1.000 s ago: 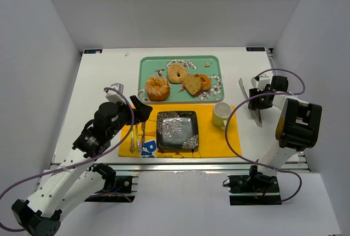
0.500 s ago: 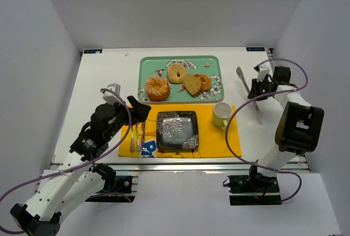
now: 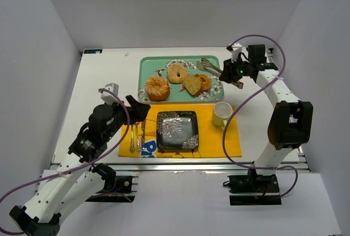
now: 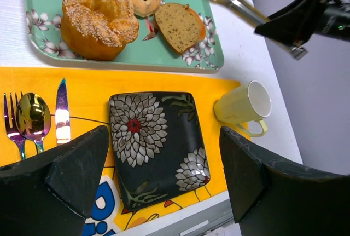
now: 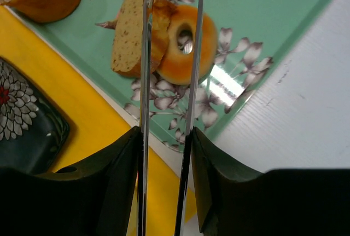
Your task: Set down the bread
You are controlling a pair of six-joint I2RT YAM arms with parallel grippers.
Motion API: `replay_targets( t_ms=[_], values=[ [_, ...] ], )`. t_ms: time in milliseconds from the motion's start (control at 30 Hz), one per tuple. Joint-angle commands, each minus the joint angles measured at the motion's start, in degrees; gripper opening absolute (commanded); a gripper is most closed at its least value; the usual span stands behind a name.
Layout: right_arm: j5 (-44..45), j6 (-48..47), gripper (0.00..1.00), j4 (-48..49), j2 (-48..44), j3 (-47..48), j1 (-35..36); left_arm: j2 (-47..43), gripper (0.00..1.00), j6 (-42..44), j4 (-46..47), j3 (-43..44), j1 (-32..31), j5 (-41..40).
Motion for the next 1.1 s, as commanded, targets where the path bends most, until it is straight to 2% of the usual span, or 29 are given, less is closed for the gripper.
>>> replay_targets(
  t_ms=[0, 400, 600, 833, 933, 1067],
  values=[
    [-1.4, 0.6, 0.46, -1.9, 1.0, 3.1, 1.4, -1.8, 0.91, -1.0, -0.2, 1.4, -0.2, -1.0],
    [2.9, -0.9, 0.53, -2.3, 0.4, 1.6, 4.6, -2.5, 0.91, -1.1, -1.1, 1.2, -0.2, -1.5],
    [6.3, -1.9, 0.53, -2.4, -0.6, -1.0, 5.0, -2.9, 0.91, -1.2, -1.1, 0.8, -0.2, -1.6],
    [6.4, -2.2, 0.53, -5.1, -0.3, -1.7, 5.4, -3.1, 0.91, -1.2, -0.9, 0.6, -0.2, -1.5],
    [6.7, -2.2, 0.51, -6.0, -0.3, -1.9, 5.5, -3.7, 0.91, -1.2, -0.9, 0.4, -0.2, -1.8],
    [5.7, -2.1, 0.41, -7.4, -0.2, -1.1, 5.5, -4.2, 0.91, -1.6, -0.9, 0.1, -0.2, -1.9]
  ],
)
